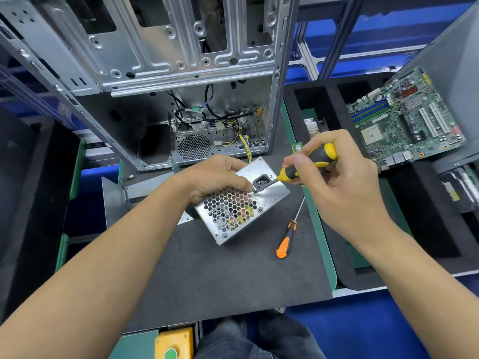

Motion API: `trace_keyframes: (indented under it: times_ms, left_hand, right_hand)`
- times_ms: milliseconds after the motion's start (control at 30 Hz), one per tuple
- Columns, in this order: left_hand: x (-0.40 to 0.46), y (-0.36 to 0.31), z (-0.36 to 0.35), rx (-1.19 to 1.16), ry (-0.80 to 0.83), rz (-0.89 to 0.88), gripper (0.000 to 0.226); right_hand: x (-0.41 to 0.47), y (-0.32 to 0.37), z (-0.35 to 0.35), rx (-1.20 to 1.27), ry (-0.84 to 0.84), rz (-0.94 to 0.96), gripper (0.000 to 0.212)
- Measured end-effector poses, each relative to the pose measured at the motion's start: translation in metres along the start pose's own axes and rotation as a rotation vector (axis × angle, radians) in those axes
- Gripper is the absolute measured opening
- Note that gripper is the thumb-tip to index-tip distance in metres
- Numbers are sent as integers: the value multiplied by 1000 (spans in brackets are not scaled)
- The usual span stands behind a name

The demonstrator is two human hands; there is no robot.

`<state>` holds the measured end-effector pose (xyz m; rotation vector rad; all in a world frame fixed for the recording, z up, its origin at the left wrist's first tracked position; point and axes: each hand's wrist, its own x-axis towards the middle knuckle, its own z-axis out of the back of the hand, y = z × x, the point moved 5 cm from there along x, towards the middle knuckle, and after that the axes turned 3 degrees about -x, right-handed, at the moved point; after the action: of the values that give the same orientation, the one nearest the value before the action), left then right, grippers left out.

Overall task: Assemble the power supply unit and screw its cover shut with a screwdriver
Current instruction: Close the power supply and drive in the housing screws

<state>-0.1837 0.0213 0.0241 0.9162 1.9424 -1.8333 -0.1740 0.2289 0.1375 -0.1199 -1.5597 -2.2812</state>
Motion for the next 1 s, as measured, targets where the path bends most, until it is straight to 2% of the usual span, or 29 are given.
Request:
trace_keyframes:
  times_ms: [1000]
  left_hand:
    - [1,-1,-1,27,-9,24,26]
  right_hand:
    - [-11,-5,1,44,-54,-8,13]
